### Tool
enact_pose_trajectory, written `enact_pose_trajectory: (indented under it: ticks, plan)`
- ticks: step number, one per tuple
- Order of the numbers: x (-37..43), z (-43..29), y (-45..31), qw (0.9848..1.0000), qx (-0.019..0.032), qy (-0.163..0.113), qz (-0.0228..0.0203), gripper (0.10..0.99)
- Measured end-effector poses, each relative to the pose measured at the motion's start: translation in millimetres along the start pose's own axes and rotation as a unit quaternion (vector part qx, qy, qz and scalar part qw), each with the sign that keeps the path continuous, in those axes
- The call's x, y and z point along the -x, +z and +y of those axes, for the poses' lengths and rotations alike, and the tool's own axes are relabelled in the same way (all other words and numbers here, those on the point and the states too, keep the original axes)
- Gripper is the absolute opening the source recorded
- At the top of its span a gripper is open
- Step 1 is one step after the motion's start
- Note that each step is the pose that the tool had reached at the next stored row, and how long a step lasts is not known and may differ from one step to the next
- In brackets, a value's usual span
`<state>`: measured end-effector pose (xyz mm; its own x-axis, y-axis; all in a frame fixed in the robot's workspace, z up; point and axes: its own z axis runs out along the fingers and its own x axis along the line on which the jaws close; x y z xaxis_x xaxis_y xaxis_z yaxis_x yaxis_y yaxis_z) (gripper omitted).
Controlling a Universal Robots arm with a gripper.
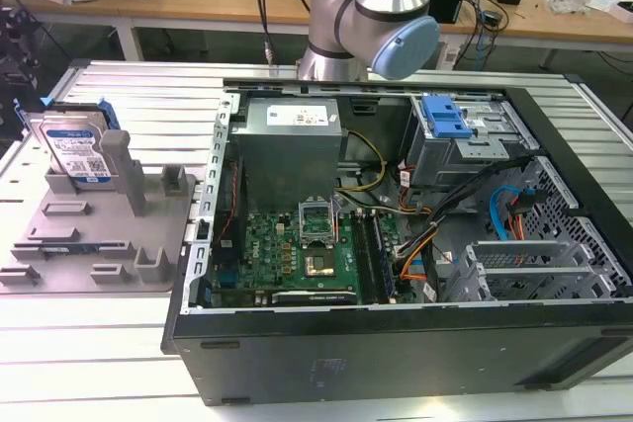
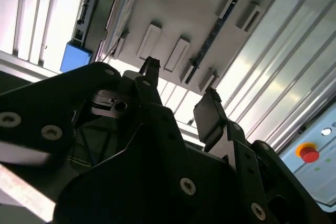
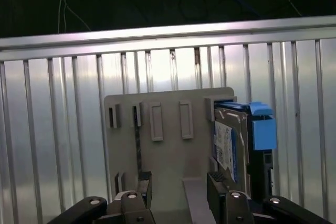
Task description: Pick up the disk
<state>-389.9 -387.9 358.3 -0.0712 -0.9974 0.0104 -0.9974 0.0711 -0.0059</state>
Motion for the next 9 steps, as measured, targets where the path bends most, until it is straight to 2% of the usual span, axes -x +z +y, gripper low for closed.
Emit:
enact_pose_trajectory:
  ticks: [3,9]
  plan:
    - [5.2,1.2,1.0,1.0,0.0,0.001,0.0,0.541]
    - [24.9,9.6,1.5,1.0,0.0,0.001,0.0,0.541]
